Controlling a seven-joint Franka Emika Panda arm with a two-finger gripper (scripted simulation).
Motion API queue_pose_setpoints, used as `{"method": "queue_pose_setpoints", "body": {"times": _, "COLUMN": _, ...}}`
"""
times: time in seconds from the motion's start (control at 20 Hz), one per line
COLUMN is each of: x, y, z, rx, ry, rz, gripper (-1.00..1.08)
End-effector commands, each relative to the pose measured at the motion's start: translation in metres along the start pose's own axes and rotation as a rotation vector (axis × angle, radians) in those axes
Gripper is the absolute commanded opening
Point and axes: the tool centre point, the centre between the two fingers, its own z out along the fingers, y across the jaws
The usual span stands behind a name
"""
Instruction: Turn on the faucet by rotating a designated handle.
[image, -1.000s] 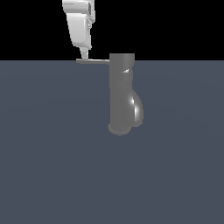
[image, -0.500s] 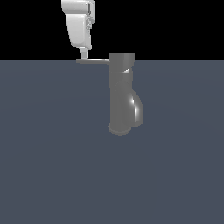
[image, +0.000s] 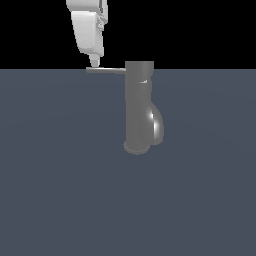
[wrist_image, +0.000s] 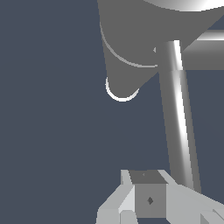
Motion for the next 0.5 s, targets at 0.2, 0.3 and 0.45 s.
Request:
{"method": "queue_pose_setpoints", "body": {"times": 0.2, "x": 0.003, "y": 0.021, "z": 0.000, "rx": -0.004, "ry": 0.001, "rz": 0.002, "gripper": -1.00}}
{"method": "queue_pose_setpoints", "body": {"times": 0.3, "x": 0.003, "y": 0.027, "z": 0.000, "rx": -0.004, "ry": 0.001, "rz": 0.002, "gripper": -1.00}}
{"method": "queue_pose_setpoints", "body": {"times": 0.45, "x": 0.004, "y": 0.036, "z": 0.000, "rx": -0.004, "ry": 0.001, "rz": 0.002, "gripper": -1.00}}
